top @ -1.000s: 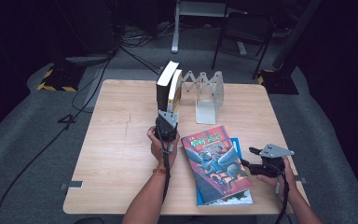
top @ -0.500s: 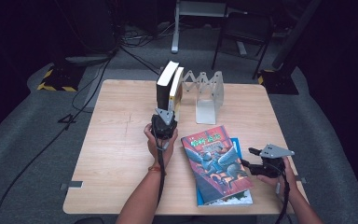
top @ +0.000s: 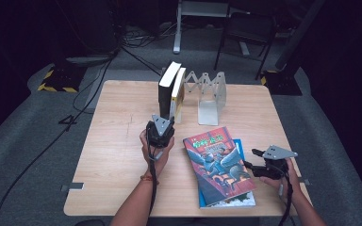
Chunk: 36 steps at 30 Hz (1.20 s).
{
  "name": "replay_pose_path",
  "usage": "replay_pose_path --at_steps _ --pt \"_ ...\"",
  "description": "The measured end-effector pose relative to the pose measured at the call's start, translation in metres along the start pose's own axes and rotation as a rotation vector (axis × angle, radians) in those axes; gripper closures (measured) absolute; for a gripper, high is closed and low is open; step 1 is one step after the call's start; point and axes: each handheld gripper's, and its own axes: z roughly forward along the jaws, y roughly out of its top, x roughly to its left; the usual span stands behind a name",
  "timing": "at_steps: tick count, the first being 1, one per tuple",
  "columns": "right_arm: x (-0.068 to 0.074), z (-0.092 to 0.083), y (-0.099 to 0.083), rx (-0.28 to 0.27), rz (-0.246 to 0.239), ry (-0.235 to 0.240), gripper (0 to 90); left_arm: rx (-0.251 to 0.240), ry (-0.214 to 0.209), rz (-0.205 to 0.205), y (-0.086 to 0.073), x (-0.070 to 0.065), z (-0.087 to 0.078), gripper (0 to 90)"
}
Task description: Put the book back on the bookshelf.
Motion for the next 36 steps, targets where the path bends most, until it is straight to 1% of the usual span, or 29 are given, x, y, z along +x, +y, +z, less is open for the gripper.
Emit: replay_pose_path --at_steps 1,2,3,4,5,7,8,11,13,15,17,18,20,21,22,24,25,28,30,32,33,36 --pt "0.000 0.000 0.000 0.000 -0.003 -0.001 37.2 0.003 0.008 0.027 0.001 0.000 0.002 76.4" --pt "0.000 0.000 0.000 0.000 -0.004 -0.001 37.2 0.005 0.018 0.041 0.002 -0.001 0.003 76.9" --pt "0.000 0.000 0.000 0.001 -0.002 -0.001 37.2 0.007 0.015 0.040 0.003 0.000 0.004 77.2" --pt "0.000 0.000 0.000 -0.001 0.000 0.001 37.0 0.011 0.010 0.029 0.004 0.002 0.005 77.2" --pt "-0.001 0.000 0.000 -0.002 0.002 0.003 36.9 0.013 0.018 0.024 0.005 0.003 0.008 77.4" --pt "0.000 0.000 0.000 -0.001 0.001 0.001 36.9 0.010 0.013 0.024 0.006 0.004 0.009 79.7" --pt "0.000 0.000 0.000 -0.001 0.000 0.000 37.0 0.003 -0.003 0.010 0.007 0.006 0.010 79.7" --pt "0.000 0.000 0.000 -0.001 -0.001 0.000 36.9 0.011 0.000 0.055 0.009 0.004 0.015 81.2" --pt "0.000 0.000 0.000 -0.001 -0.001 0.000 36.7 0.020 -0.013 0.055 0.013 0.005 0.018 81.6" --pt "-0.001 0.000 0.000 -0.001 -0.001 0.000 36.8 0.012 0.006 0.053 0.015 0.005 0.019 83.2" --pt "-0.001 0.000 0.000 -0.001 0.000 0.002 36.7 0.020 -0.005 0.050 0.018 0.006 0.023 83.2" --pt "-0.001 0.001 0.000 -0.002 0.002 0.003 36.6 0.023 0.006 0.056 0.018 0.006 0.024 83.2" --pt "-0.001 0.001 0.000 -0.003 0.002 0.002 36.6 0.027 0.000 0.059 0.019 0.006 0.026 83.2" --pt "-0.001 0.001 0.000 -0.002 0.001 0.001 36.6 0.029 0.006 0.061 0.020 0.005 0.027 83.2" --pt "-0.001 0.001 0.000 -0.002 -0.001 0.001 36.6 0.032 0.017 0.076 0.021 0.004 0.028 83.3" --pt "-0.001 0.001 0.000 -0.002 0.005 0.004 36.5 0.038 0.015 0.083 0.022 0.003 0.031 83.3" --pt "-0.001 0.001 0.000 -0.003 0.005 0.004 36.5 0.043 0.021 0.089 0.024 0.003 0.032 83.4" --pt "-0.001 0.001 0.000 -0.003 0.002 0.001 36.6 0.051 0.027 0.084 0.026 0.002 0.037 83.5" --pt "-0.001 0.001 0.000 -0.002 0.004 0.002 36.6 0.055 0.047 0.076 0.026 0.001 0.039 83.5" --pt "-0.001 0.001 0.000 -0.003 0.003 0.002 36.6 0.060 0.040 0.085 0.027 0.001 0.041 83.4" --pt "-0.001 0.001 0.000 -0.003 0.003 0.002 36.5 0.061 0.046 0.085 0.027 0.001 0.041 83.4" --pt "-0.001 0.001 0.000 -0.003 0.002 0.002 36.6 0.063 0.042 0.076 0.028 0.002 0.041 83.4"
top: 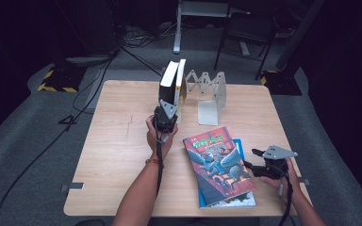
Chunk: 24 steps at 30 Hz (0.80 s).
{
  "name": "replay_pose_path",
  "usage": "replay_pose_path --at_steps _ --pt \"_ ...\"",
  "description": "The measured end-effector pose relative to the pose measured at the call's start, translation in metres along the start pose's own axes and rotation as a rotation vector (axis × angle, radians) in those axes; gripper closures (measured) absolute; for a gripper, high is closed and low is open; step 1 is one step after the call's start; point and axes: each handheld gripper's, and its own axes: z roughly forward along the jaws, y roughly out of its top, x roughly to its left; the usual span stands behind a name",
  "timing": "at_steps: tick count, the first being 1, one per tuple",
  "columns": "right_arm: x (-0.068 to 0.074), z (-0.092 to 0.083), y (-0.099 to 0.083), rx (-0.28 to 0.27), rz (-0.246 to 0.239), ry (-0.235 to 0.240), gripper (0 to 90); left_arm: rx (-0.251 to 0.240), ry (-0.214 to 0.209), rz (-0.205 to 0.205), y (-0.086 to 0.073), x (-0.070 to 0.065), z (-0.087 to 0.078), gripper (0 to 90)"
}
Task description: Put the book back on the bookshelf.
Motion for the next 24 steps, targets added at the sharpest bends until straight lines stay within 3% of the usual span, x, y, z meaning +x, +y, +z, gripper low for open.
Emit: replay_pose_path --at_steps 8,11,15,19,20,21,24 --pt "0.000 0.000 0.000 0.001 -0.004 -0.002 36.7 0.028 -0.009 0.024 0.004 0.005 -0.001 83.5" --pt "0.000 0.000 0.000 0.002 -0.005 0.001 36.6 0.027 -0.031 0.032 0.004 0.007 -0.005 81.5" --pt "0.001 -0.001 0.001 0.007 -0.015 -0.004 36.7 0.048 -0.103 0.083 0.000 0.005 -0.015 80.2" --pt "0.003 -0.004 0.003 0.019 -0.035 -0.009 37.8 0.108 -0.205 0.196 -0.014 -0.004 -0.032 77.8" --pt "0.003 -0.004 0.003 0.019 -0.035 -0.009 37.8 0.108 -0.205 0.196 -0.014 -0.004 -0.032 77.2" --pt "0.003 -0.004 0.003 0.023 -0.034 -0.009 37.6 0.119 -0.208 0.227 -0.016 -0.005 -0.038 77.2" --pt "0.004 -0.006 0.005 0.027 -0.030 -0.013 36.3 0.148 -0.270 0.229 -0.024 -0.001 -0.049 72.8"
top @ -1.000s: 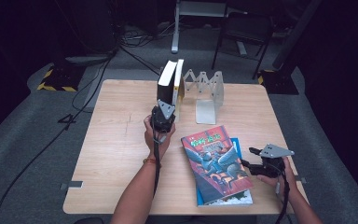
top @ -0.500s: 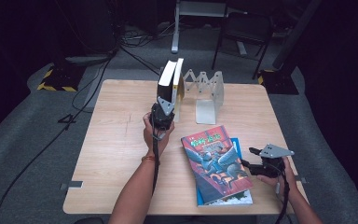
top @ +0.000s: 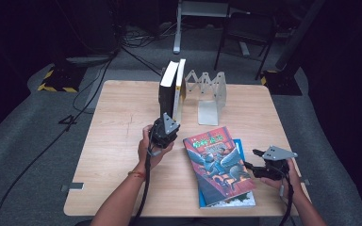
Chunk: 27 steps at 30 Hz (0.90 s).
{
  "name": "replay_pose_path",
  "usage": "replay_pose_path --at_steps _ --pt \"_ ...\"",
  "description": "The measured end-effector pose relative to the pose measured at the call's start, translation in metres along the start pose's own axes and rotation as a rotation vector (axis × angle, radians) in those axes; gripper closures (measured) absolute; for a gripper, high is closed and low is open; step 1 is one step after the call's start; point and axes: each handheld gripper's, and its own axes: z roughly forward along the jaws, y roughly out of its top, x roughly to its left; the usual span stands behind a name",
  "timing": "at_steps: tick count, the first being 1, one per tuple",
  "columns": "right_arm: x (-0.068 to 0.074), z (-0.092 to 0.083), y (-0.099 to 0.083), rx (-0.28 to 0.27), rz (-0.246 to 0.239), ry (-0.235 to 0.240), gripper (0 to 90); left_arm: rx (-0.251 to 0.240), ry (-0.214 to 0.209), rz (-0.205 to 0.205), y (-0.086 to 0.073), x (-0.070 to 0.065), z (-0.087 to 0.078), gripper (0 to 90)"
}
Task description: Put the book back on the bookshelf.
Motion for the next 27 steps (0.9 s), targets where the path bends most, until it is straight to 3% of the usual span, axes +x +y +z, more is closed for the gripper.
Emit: replay_pose_path --at_steps 4,5,8,13,16,20,27 --pt "0.003 -0.007 0.003 0.000 0.001 0.006 34.4 0.017 -0.067 0.033 -0.015 0.000 -0.016 68.1" --pt "0.004 -0.009 0.003 0.000 -0.001 0.014 34.4 0.025 -0.099 0.036 -0.020 0.000 -0.021 66.7" --pt "0.008 -0.017 0.001 0.011 -0.010 0.026 34.1 0.043 -0.136 0.051 -0.027 -0.002 -0.029 62.6" --pt "0.015 -0.039 -0.003 0.026 -0.020 0.091 39.6 0.072 -0.201 0.096 -0.043 -0.006 -0.045 54.6" --pt "0.021 -0.045 -0.005 0.068 -0.078 0.109 44.7 0.098 -0.223 0.111 -0.052 -0.009 -0.050 44.4" --pt "0.023 -0.052 -0.008 0.098 -0.097 0.146 48.0 0.141 -0.229 0.121 -0.066 -0.011 -0.055 33.0" --pt "0.025 -0.066 -0.014 0.108 -0.127 0.210 55.0 0.191 -0.236 0.100 -0.083 -0.011 -0.062 26.5"
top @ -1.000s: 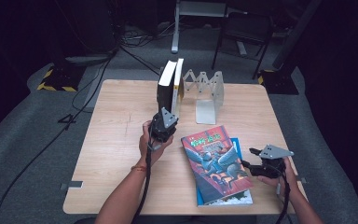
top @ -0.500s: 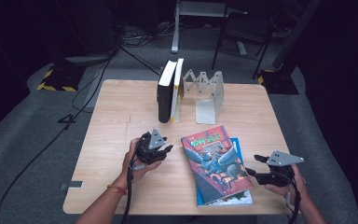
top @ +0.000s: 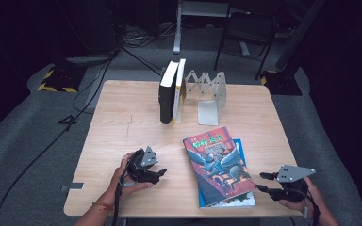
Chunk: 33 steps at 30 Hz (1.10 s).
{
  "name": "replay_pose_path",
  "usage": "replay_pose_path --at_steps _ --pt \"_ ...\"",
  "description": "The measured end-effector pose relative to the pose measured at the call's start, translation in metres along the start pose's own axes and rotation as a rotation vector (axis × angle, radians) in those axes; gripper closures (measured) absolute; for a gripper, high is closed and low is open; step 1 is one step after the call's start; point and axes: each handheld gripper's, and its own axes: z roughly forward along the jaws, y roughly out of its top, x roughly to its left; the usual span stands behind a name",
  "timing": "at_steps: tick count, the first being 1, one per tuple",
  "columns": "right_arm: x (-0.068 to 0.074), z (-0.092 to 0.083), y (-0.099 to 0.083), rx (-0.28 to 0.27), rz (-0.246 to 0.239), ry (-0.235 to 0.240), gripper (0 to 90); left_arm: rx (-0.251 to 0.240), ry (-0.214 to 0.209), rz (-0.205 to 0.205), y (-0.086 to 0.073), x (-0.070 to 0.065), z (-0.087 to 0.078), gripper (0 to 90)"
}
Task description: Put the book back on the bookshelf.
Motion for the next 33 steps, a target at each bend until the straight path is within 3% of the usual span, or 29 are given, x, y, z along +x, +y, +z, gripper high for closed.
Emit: replay_pose_path --at_steps 6,11,17,20,30,33 --pt "0.006 -0.003 -0.004 0.013 -0.027 0.065 63.6 0.024 -0.043 -0.014 -0.011 -0.003 0.000 23.7" --pt "0.008 0.002 -0.004 0.039 -0.038 0.068 69.2 0.063 -0.066 -0.009 -0.015 -0.005 0.006 23.3" --pt "0.009 0.008 -0.004 0.053 -0.047 0.087 76.3 0.055 -0.107 -0.047 -0.017 -0.002 0.008 22.9" --pt "0.010 0.010 -0.004 0.057 -0.054 0.099 77.8 0.050 -0.102 -0.048 -0.017 -0.001 0.009 21.7" --pt "0.009 0.005 -0.001 -0.006 -0.051 0.097 86.3 0.037 -0.097 -0.049 -0.017 0.000 0.012 18.8" --pt "0.009 0.005 0.002 -0.024 -0.049 0.093 83.2 0.036 -0.101 -0.049 -0.016 0.000 0.013 18.3"
